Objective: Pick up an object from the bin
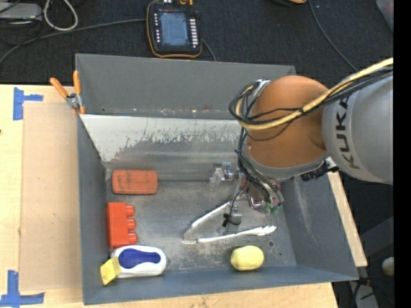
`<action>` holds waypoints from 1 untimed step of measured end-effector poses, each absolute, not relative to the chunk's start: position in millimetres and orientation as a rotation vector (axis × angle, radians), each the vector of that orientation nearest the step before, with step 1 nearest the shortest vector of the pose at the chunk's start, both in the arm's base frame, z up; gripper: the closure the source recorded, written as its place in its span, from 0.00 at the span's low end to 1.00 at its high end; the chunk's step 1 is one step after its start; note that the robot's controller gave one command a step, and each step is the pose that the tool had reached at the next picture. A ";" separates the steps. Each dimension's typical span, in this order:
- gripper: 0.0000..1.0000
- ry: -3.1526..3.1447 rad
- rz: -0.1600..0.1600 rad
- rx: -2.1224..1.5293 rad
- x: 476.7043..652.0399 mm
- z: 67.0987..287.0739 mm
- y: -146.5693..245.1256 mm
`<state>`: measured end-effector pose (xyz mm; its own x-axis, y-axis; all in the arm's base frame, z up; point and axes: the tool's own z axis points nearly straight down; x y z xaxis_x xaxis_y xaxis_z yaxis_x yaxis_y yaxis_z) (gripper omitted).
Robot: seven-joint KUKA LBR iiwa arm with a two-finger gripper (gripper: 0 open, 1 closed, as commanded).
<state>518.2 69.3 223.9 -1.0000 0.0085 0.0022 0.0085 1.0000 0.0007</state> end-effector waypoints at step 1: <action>0.00 -3.139 -0.001 -0.014 518.2 223.9 69.3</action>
Offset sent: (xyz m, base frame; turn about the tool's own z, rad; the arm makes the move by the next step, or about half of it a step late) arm 0.0019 -0.0003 -0.0582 -0.0791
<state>518.2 69.3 223.9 -1.0000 0.0087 0.0022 0.0087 1.0000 0.0007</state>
